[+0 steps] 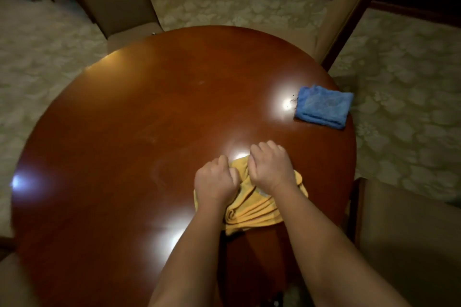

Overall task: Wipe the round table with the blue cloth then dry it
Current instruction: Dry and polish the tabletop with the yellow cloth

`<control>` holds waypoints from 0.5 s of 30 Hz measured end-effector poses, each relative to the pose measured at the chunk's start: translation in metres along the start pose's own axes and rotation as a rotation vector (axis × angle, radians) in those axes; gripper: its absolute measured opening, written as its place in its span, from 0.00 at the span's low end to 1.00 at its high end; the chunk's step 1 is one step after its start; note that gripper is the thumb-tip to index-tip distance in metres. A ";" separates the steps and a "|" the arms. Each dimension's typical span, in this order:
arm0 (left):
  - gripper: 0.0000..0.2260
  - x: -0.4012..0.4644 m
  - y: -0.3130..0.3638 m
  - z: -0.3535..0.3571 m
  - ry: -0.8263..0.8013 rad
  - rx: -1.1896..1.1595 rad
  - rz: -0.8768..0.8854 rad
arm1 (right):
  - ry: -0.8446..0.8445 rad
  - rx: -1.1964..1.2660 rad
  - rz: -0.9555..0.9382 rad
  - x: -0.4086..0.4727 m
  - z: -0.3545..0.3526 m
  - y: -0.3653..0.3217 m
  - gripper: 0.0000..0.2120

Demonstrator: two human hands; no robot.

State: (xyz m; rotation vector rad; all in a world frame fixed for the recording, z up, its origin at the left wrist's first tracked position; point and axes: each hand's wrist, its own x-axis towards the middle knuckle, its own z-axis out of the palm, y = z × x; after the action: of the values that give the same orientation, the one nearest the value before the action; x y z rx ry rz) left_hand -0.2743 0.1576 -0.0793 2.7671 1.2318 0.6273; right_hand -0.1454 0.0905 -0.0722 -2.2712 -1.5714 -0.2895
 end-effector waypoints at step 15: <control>0.08 -0.140 -0.106 -0.082 -0.073 -0.011 -0.111 | -0.004 0.001 0.072 -0.103 -0.007 -0.175 0.10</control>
State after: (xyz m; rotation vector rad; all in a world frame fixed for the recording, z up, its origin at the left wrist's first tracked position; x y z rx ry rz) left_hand -0.4644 0.1196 -0.0737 2.6641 1.3508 0.5185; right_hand -0.3450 0.0543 -0.0731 -2.3235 -1.4872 -0.2650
